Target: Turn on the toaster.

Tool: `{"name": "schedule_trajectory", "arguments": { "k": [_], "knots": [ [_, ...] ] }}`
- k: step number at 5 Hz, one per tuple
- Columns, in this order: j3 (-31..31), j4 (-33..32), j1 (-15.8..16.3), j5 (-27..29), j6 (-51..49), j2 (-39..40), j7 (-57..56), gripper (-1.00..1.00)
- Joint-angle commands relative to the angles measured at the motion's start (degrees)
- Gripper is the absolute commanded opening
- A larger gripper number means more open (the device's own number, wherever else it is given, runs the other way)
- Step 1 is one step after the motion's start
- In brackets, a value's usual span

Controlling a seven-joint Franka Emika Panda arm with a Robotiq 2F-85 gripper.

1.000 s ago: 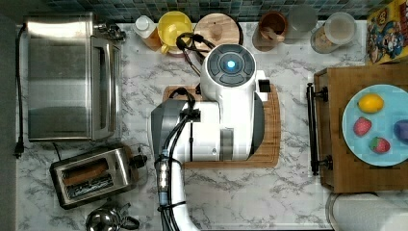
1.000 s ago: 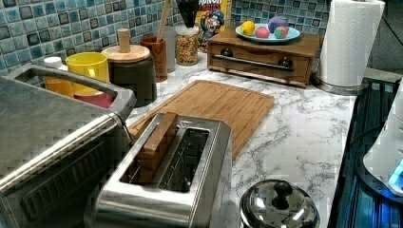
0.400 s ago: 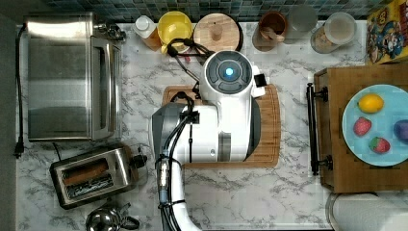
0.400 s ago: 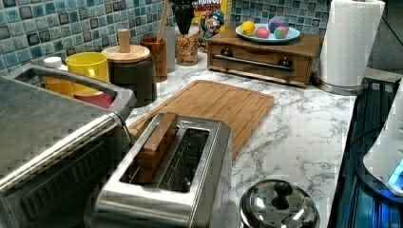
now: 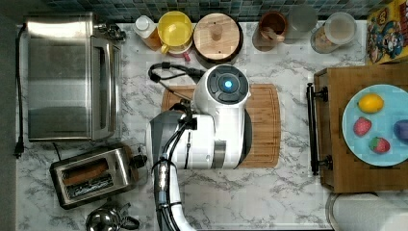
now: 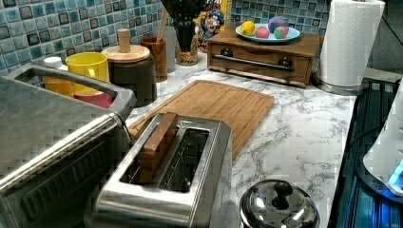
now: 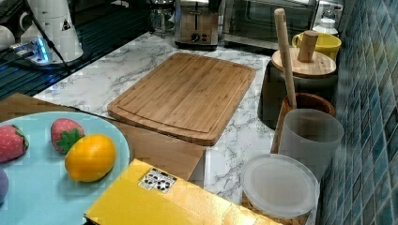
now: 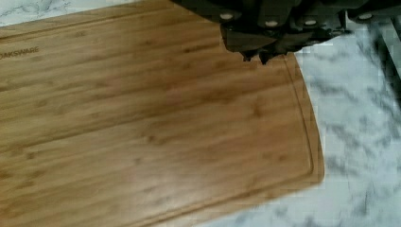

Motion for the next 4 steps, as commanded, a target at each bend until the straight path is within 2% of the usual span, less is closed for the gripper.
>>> {"name": "schedule_trajectory", "arguments": {
  "k": [1,2,4],
  "knots": [
    [6.4,-8.8,4.6,8.7,2.9,-10.8,-13.6,-1.00],
    [7.0,-10.6,5.6,10.3,2.4,-11.8,-18.4,-1.00],
    [9.7,-11.3,6.1,8.9,1.7,-7.8,-19.7,-1.00]
  ]
}}
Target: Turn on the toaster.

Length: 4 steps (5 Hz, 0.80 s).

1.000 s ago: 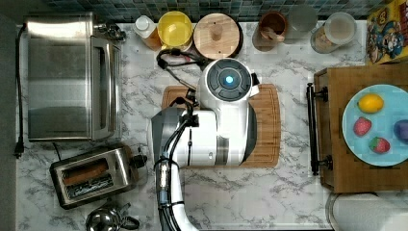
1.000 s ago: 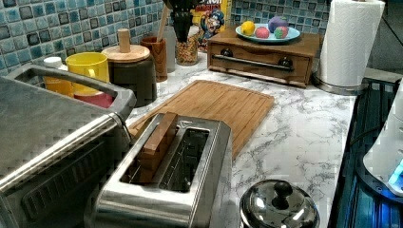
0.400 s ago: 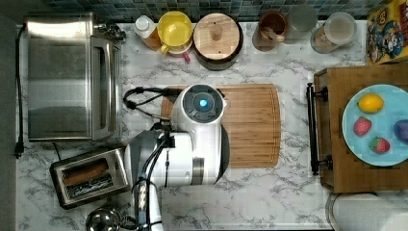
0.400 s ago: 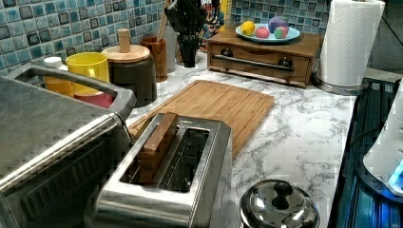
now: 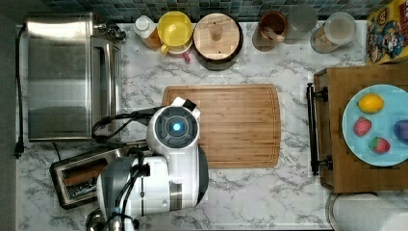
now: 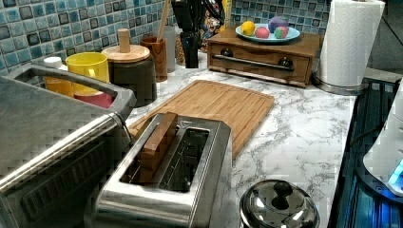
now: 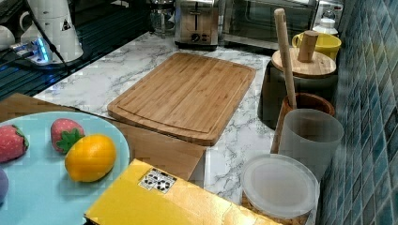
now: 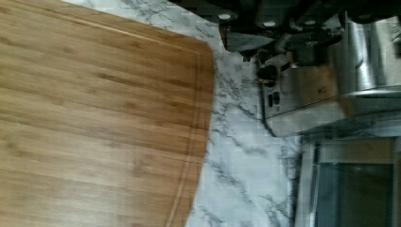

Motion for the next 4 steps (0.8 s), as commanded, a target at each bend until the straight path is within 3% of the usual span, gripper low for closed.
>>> {"name": "schedule_trajectory", "arguments": {
  "k": [1,3,4],
  "knots": [
    [2.1,-2.0,4.1,1.7,0.9,3.9,-2.4,-1.00],
    [1.8,-6.0,6.3,6.4,6.3,0.7,-3.9,-1.00],
    [2.5,-5.1,6.1,6.8,5.4,2.0,-4.3,-1.00]
  ]
}}
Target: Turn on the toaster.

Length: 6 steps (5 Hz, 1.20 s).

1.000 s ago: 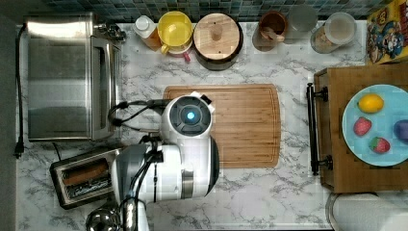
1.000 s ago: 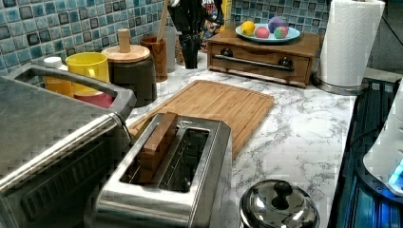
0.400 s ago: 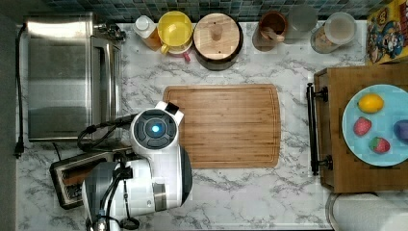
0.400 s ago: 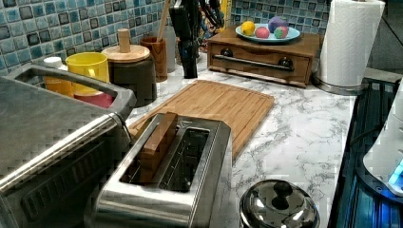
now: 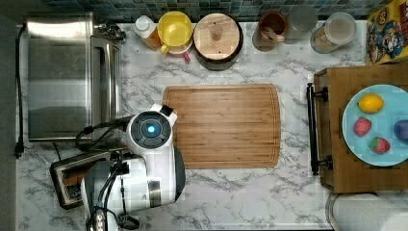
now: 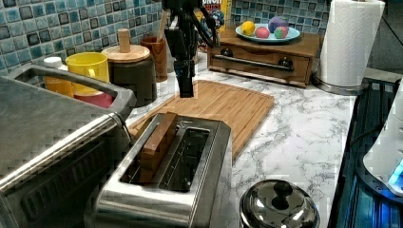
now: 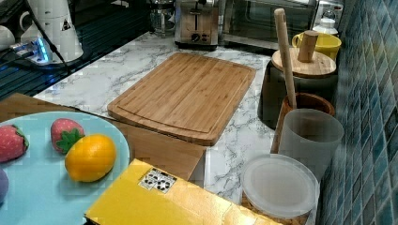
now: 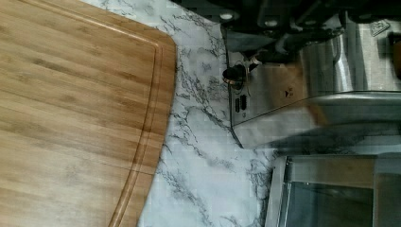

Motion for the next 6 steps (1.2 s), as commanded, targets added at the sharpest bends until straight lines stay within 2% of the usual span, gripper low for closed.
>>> {"name": "schedule_trajectory", "arguments": {
  "k": [1,4,6],
  "knots": [
    [1.7,-2.2,1.6,4.4,0.4,-1.2,-3.6,-1.00],
    [2.7,-1.4,1.7,1.1,4.8,3.8,1.8,-1.00],
    [3.0,-0.2,2.2,0.1,3.3,7.7,4.6,-1.00]
  ]
}}
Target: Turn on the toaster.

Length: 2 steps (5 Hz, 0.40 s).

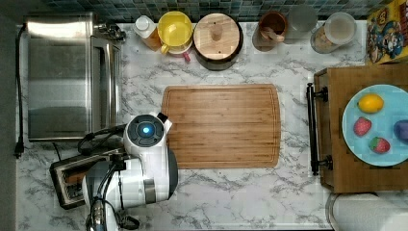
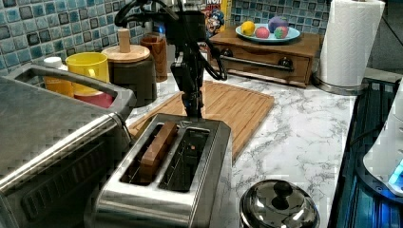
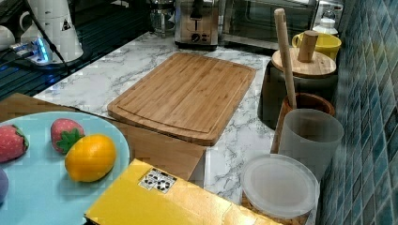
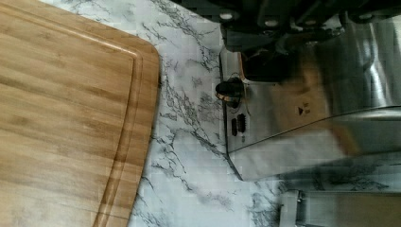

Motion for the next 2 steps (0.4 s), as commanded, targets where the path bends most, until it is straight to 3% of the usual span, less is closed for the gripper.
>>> {"name": "schedule_trajectory", "arguments": {
  "k": [1,2],
  "knots": [
    [4.7,0.8,0.6,-4.5,0.5,7.2,4.7,-1.00],
    [3.7,0.9,3.8,-7.5,0.2,13.8,7.3,-1.00]
  ]
}}
